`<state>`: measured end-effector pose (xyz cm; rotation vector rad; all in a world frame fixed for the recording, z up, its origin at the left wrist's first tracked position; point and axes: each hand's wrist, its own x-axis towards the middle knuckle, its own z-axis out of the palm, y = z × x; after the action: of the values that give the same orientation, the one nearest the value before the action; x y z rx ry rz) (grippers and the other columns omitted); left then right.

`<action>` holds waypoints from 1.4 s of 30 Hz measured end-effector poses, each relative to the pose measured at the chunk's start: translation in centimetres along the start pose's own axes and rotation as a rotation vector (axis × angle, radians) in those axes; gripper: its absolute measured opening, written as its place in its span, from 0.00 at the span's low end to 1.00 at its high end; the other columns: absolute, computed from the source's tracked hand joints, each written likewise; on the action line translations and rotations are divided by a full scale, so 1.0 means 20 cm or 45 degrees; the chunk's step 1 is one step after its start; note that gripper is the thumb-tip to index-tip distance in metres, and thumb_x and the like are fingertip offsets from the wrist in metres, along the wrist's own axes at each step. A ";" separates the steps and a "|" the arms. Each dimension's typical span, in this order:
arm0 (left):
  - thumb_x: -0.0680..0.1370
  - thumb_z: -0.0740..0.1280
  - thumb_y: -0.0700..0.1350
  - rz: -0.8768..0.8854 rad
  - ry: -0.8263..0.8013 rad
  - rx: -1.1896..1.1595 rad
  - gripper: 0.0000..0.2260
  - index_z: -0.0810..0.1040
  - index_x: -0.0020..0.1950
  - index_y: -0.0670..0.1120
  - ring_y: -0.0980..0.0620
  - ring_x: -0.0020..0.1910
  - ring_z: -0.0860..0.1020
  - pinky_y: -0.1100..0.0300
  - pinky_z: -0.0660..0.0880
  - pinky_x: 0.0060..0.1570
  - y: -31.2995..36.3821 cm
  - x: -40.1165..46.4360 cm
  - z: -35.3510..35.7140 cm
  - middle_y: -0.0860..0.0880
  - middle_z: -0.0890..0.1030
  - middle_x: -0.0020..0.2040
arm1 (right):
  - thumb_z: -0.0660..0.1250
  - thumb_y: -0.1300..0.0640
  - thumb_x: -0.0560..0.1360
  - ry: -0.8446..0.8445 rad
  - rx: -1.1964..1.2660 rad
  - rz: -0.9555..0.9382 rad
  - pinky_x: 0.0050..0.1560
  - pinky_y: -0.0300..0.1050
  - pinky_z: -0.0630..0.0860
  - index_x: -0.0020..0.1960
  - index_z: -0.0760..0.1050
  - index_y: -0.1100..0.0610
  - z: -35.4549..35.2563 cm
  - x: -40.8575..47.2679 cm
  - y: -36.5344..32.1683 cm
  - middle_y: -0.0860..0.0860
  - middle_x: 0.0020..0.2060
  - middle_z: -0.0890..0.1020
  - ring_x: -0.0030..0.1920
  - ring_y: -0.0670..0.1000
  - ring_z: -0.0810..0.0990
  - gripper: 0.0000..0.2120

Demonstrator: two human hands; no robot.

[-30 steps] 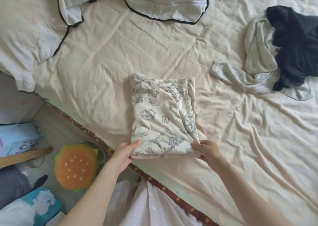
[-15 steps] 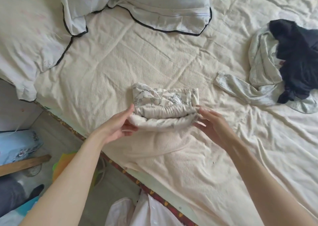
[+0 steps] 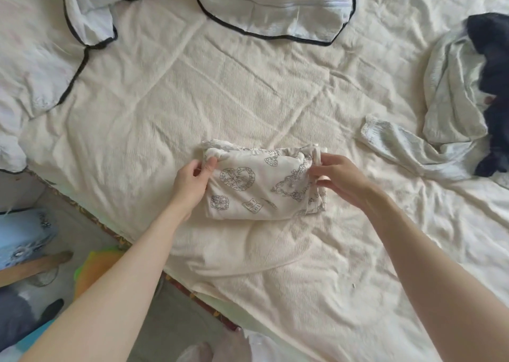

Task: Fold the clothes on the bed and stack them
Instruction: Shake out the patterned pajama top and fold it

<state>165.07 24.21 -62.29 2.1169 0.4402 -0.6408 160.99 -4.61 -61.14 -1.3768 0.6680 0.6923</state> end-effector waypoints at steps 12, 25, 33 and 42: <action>0.79 0.59 0.60 -0.141 0.153 -0.177 0.14 0.71 0.49 0.49 0.58 0.43 0.78 0.66 0.72 0.41 -0.08 0.11 0.14 0.58 0.76 0.41 | 0.70 0.39 0.70 0.839 -0.493 0.126 0.52 0.56 0.77 0.61 0.68 0.63 0.09 0.17 0.21 0.57 0.54 0.77 0.52 0.57 0.78 0.32; 0.77 0.68 0.47 -0.159 -0.176 -0.507 0.14 0.71 0.60 0.47 0.49 0.49 0.80 0.53 0.77 0.46 -0.04 -0.19 0.00 0.47 0.80 0.54 | 0.69 0.60 0.74 0.675 0.081 0.077 0.40 0.53 0.74 0.52 0.74 0.73 0.19 -0.24 0.16 0.64 0.38 0.77 0.39 0.56 0.77 0.16; 0.74 0.69 0.53 -0.104 -0.325 -0.313 0.18 0.72 0.62 0.50 0.47 0.50 0.81 0.51 0.77 0.47 -0.05 -0.82 -0.21 0.47 0.81 0.53 | 0.69 0.61 0.74 0.660 0.290 0.066 0.29 0.45 0.80 0.44 0.79 0.56 0.31 -0.97 0.32 0.54 0.39 0.84 0.32 0.50 0.83 0.02; 0.74 0.69 0.55 0.085 -0.587 -0.104 0.18 0.71 0.60 0.51 0.46 0.55 0.76 0.49 0.73 0.54 -0.03 -1.52 -0.11 0.45 0.77 0.58 | 0.69 0.59 0.75 0.848 0.423 -0.016 0.38 0.53 0.82 0.51 0.76 0.55 0.34 -1.92 0.76 0.53 0.42 0.83 0.39 0.52 0.84 0.05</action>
<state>140.85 23.96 -43.65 1.8242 0.1349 -1.0203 125.01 1.27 -40.65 -1.2883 1.2365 0.0808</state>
